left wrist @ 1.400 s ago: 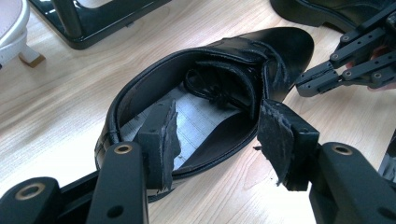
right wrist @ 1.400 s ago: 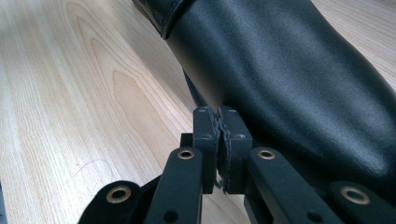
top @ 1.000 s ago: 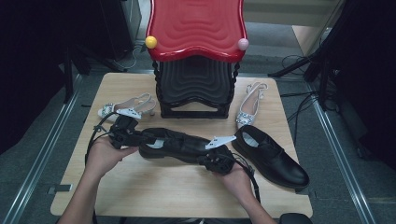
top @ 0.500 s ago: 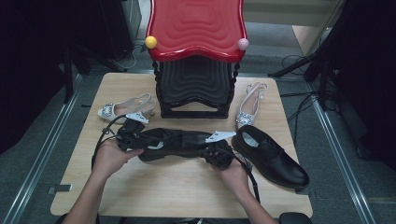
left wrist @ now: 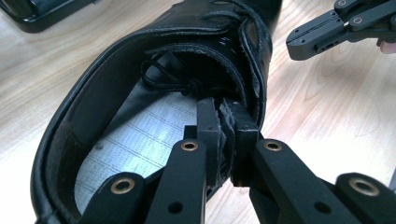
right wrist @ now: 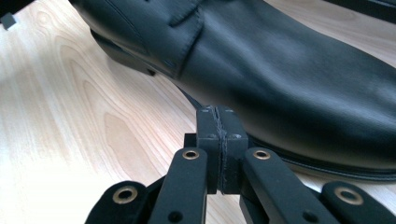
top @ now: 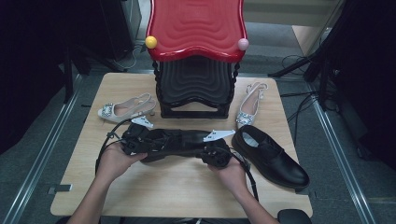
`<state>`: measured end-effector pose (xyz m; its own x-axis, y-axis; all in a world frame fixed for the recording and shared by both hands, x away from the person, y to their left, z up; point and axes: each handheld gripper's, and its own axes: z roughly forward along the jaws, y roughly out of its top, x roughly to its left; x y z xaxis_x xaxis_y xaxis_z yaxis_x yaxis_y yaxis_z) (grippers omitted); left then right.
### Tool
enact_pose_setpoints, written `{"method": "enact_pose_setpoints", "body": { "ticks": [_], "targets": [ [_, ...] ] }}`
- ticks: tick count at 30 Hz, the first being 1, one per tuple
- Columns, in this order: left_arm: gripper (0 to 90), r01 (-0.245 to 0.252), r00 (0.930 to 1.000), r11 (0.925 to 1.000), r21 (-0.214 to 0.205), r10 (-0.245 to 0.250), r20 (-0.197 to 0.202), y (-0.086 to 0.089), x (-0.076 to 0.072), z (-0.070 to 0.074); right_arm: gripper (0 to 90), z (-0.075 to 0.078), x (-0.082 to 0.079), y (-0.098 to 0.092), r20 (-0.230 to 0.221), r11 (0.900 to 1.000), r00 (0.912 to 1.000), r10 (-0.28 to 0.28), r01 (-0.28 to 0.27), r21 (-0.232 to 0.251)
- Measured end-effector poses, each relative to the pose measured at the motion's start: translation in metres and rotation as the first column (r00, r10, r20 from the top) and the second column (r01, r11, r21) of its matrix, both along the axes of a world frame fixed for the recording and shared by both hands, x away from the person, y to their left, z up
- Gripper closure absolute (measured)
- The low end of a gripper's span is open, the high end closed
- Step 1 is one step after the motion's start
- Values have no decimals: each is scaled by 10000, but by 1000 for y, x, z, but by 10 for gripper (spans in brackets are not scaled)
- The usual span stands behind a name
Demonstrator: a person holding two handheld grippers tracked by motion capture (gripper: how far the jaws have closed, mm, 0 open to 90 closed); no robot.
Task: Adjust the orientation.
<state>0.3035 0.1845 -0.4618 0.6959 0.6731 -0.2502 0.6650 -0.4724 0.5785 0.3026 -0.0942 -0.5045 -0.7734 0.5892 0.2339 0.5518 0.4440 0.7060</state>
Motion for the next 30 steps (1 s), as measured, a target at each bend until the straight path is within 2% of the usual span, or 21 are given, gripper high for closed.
{"method": "enact_pose_setpoints", "body": {
  "ticks": [7, 11, 17, 19, 24, 29, 30],
  "targets": [
    [863, 180, 9998, 9996, 233, -182, 61, -13, -11, 2, 900, 1, 2, 6, -3, 9998, 9998, 208, -208, -30],
    [868, 142, 9998, 9998, 161, -140, -130, -16, -14, 2, 900, 2, 3, 9, 53, 9994, 9994, 331, -331, -40],
    [860, 134, 9999, 9999, 38, -134, -107, -15, -18, 5, 900, 2, 5, 12, 8, 9990, 9990, 448, -447, -81],
    [852, 80, 9999, 9995, -316, -84, -124, -7, -18, 9, 900, 2, 5, 12, 7, 9990, 9990, 449, -449, -68],
    [863, -535, 9980, 9960, -722, 558, 304, 18, -19, 25, 900, 3, 4, 12, 29, 9989, 9989, 468, -468, -34],
    [878, -1217, 9906, 9884, -905, 1267, 520, 45, -16, 32, 900, 3, 3, 12, 42, 9988, 9988, 480, -480, -29],
    [878, -1427, 9876, 9845, -1016, 1484, 515, 54, -13, 30, 900, 3, 2, 12, 35, 9989, 9989, 471, -471, -29]
  ]
}}
